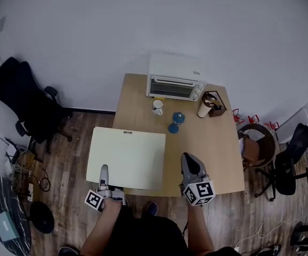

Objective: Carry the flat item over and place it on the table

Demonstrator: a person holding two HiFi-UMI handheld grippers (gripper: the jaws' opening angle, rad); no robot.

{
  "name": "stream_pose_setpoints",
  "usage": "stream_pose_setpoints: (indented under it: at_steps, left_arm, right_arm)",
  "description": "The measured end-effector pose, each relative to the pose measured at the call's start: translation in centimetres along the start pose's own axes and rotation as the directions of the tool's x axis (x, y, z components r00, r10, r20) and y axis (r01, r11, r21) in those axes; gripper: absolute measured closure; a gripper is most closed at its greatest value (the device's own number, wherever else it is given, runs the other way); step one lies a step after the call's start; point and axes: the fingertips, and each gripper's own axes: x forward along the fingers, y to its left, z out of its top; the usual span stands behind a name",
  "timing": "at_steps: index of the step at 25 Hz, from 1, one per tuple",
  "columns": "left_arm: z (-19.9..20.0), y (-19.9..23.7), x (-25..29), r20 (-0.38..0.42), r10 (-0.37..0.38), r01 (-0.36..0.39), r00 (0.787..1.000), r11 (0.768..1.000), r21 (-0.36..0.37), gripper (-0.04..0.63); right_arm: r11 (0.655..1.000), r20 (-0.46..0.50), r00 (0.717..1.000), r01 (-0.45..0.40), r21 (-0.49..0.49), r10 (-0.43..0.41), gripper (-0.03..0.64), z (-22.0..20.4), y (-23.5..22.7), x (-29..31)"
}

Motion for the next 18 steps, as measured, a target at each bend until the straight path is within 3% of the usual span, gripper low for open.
stream_pose_setpoints:
  at_steps: [4,9,13,18]
  left_arm:
    - [-0.3,2.0,2.3,-0.044,0.052,-0.051,0.998,0.998,0.034,0.313]
    - [-0.3,6.0,4.7,-0.029,0.122,-0.122,0.992,0.993,0.001,0.314]
    - [-0.3,9.8,6.0,-0.047,0.204,-0.202,0.978,0.979,0.034,0.314]
    - [-0.7,14.0,7.4,-0.008,0.298,-0.299,0.954,0.954,-0.038,0.314]
  right_arm:
    - [1.0,0.007,1.0,0.025,0.011,-0.025,0.618,0.4,0.1,1.2]
    - [0.999,0.001,0.999,0.044,0.007,-0.044,0.618,0.1,0.1,2.2]
    - [0.998,-0.007,0.998,0.056,-0.001,-0.056,0.618,-0.1,0.2,2.7]
    - [0.998,-0.025,0.998,0.061,-0.022,-0.062,0.618,-0.4,0.1,3.5]
